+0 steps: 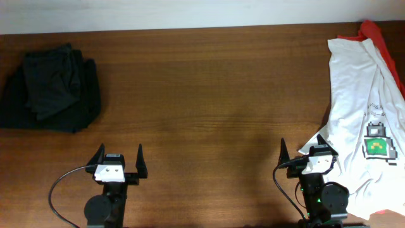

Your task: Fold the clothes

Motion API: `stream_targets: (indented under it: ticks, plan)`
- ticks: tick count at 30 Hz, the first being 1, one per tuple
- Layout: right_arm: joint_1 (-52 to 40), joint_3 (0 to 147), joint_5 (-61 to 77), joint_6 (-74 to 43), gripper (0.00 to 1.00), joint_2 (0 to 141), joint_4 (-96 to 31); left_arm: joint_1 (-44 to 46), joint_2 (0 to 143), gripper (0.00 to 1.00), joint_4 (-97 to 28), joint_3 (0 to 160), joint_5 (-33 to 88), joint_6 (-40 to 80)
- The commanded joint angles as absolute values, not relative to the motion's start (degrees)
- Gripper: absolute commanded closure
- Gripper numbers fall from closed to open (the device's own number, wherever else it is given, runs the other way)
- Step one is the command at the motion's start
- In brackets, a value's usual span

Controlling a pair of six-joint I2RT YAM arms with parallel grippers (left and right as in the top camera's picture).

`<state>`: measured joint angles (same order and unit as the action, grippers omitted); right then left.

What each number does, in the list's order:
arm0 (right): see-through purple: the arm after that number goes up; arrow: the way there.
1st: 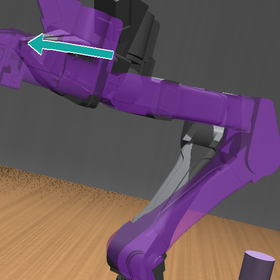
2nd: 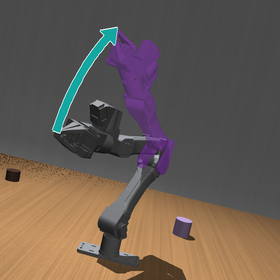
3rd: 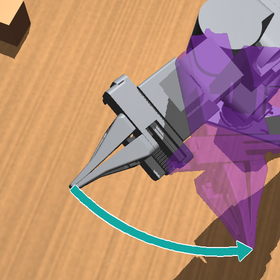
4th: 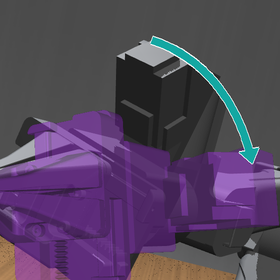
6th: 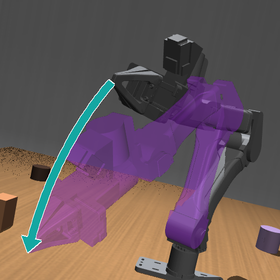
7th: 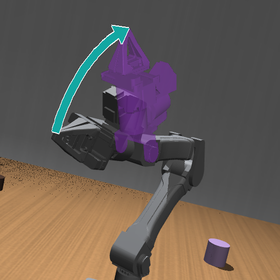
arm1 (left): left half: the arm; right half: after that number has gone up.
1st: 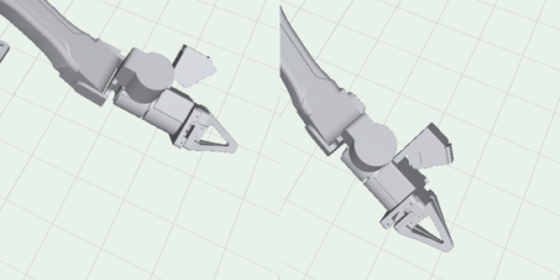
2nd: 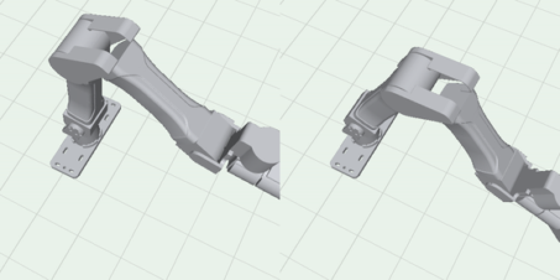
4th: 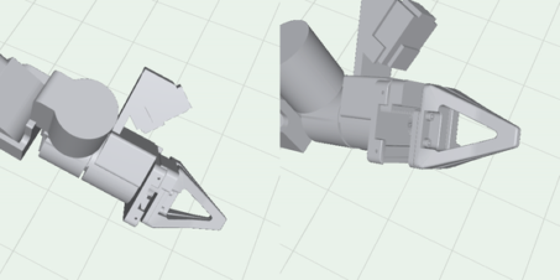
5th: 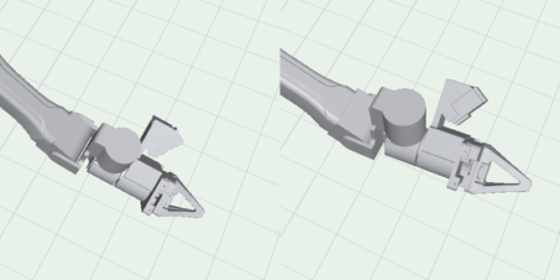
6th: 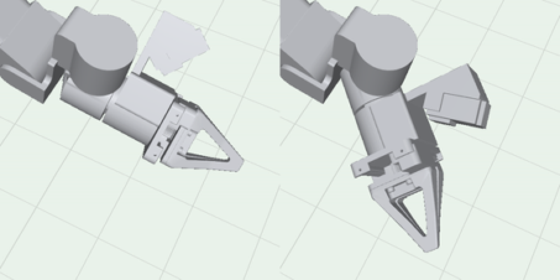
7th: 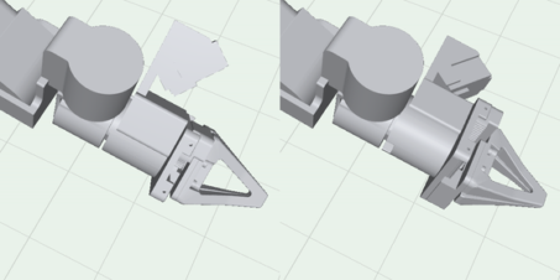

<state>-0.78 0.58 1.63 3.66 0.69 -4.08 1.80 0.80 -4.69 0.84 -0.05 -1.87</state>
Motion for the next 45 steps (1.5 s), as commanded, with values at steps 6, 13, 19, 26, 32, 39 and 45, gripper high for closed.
stream_targets:
  ticks: [6,13,19,26,32,39,45]
  plan:
    - [-0.3,0.32,2.79,3.86,0.01,0.36,-4.19,1.61,0.36,0.01,-4.8,0.54,-0.25,-1.28]
    - [-0.32,0.32,2.81,3.86,0.01,0.36,-4.08,1.61,0.34,0.01,-4.64,0.54,-0.25,-1.28]
    - [-0.3,0.32,2.79,3.86,0.01,0.36,-4.16,1.61,0.38,0.01,-4.38,0.54,-0.23,-1.28]
    - [-0.3,0.32,3.42,2.09,0.01,0.36,-3.16,1.61,0.4,0.01,-4.75,0.54,1.02,-0.45]
    - [-0.3,4.45,2.02,-4.34,0.01,0.8,-10.39,1.61,2.02,0.01,-5.26,3.73,5.8,-0.38]
    - [-0.3,16.38,0.38,-5.21,0.01,9.06,-21.1,1.61,13.98,0.01,-12.21,14.2,6.68,-0.4]
    - [-0.3,28.93,-0.25,-5.23,0.01,24.67,-29.3,1.61,27.81,0.01,-17.19,24.53,6.68,-0.43]
